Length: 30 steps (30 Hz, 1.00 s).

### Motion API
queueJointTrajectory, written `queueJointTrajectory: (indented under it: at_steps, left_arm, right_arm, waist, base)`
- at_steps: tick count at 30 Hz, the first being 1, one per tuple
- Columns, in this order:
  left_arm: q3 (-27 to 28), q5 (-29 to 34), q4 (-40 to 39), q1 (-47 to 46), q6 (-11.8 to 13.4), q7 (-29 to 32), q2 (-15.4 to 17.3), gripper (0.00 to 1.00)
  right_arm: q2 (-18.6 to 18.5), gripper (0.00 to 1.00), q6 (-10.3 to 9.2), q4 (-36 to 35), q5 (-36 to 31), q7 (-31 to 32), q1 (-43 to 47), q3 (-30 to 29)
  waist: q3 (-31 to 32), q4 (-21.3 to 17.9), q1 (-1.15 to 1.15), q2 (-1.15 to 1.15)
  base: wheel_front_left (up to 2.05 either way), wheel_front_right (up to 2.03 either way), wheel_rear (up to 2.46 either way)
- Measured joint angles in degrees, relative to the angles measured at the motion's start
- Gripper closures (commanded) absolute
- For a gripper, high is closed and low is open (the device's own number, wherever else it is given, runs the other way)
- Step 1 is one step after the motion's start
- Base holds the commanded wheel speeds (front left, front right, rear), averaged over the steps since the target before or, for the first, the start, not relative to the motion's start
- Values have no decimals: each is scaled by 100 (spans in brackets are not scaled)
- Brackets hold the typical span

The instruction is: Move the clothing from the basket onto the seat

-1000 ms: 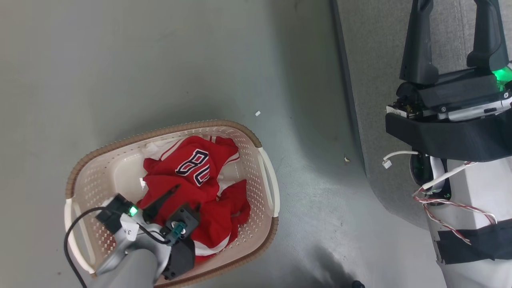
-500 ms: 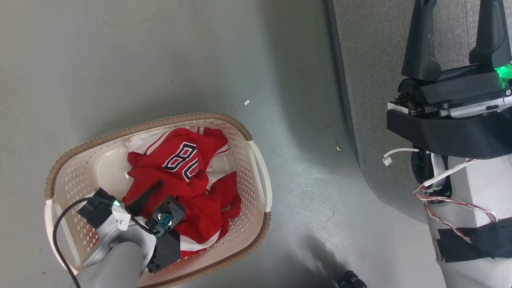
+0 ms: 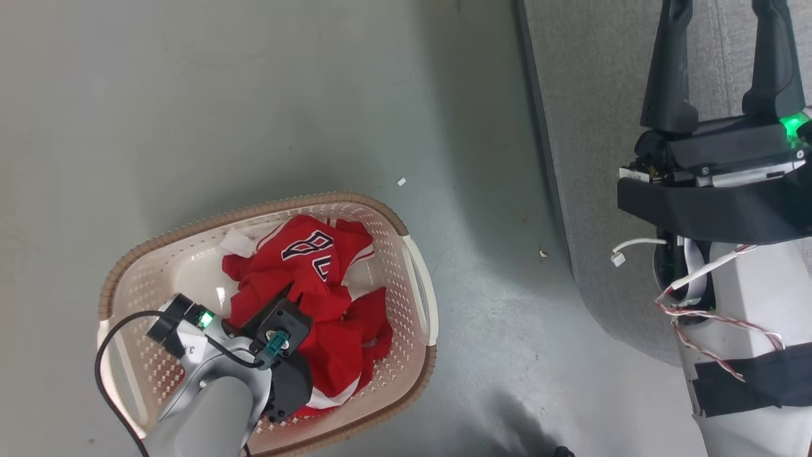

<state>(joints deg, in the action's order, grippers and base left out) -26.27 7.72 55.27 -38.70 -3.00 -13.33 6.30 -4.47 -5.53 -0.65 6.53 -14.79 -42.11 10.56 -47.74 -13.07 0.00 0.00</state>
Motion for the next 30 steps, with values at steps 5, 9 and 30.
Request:
queueJointTrajectory:
  at_steps: [5, 9, 30]
  left_arm:
    - [104, -138, -114, 7, -56, -66, -46, 100]
    - [172, -348, -297, 25, -96, -91, -68, 100]
    - [227, -1079, -1759, 433, -405, -97, -140, 100]
  right_arm:
    - [-22, 0, 8, 225, -1, 1, 212, -54]
    - [-67, 0, 8, 371, -1, 1, 385, -116]
    - [-211, 0, 154, 1095, -9, 2, 1349, -236]
  waist:
    - [221, 78, 0, 0]
    - [439, 154, 0, 0]
    - [2025, 671, -1, 0]
  base:
    - [0, 0, 0]
    - [0, 0, 0]
    - [0, 0, 0]
